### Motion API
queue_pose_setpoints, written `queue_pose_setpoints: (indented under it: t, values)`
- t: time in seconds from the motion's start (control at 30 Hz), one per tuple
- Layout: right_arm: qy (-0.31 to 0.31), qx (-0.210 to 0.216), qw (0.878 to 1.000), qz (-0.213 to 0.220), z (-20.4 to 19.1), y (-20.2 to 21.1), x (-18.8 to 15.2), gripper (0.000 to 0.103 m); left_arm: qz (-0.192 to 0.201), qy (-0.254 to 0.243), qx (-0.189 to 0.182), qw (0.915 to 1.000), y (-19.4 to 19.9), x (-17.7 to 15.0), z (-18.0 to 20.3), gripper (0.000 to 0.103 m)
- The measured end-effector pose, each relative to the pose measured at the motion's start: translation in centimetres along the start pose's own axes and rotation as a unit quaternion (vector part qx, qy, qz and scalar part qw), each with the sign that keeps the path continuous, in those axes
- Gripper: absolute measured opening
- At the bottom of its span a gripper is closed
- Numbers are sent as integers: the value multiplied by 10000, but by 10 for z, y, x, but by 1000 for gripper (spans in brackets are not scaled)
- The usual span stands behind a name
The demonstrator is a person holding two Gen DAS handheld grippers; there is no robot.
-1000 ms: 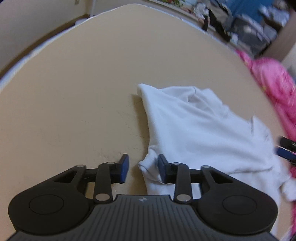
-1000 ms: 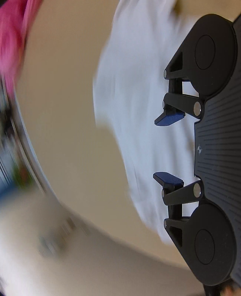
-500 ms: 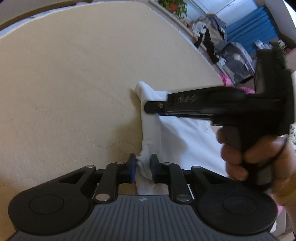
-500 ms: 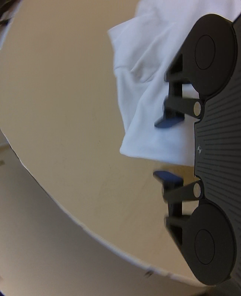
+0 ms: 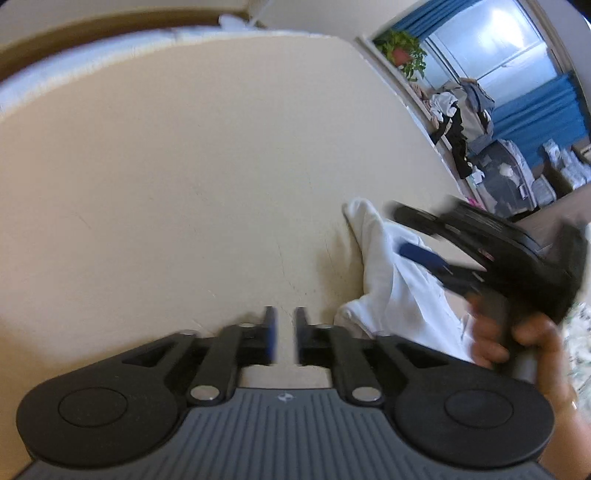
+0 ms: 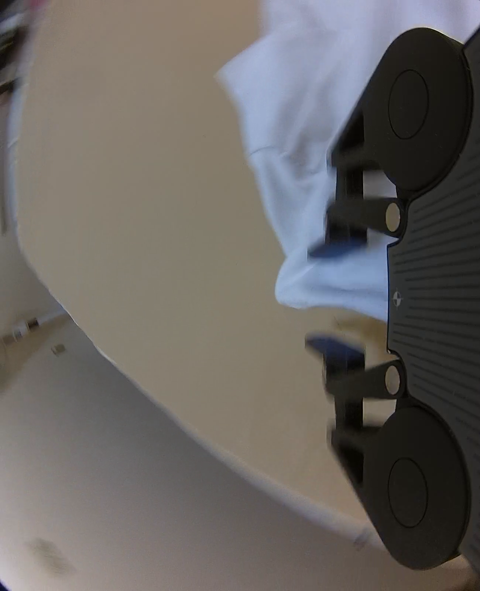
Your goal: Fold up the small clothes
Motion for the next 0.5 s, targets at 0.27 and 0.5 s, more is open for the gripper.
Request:
queue_pose_setpoints:
  t: [0.27,0.5]
  values:
    - [-145,-2116,9719,1022,136,149,-69,67,223,-779,536,9953,55,-19,43,83]
    - [-1219,-1764,9676,1337,179,280,-123,66,-20,-1514,1561,9761,110,-101,78,84]
Point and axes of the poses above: each gripper's, at about its wrist camera, not at the fingertips, and y roughly against the way its jaws point, z to its right, x to its top, the point moved 4 cm from there along -y, roughly the way its jaws point, and after that the axes turned 3 degrees about x, right-handed, at the moved point
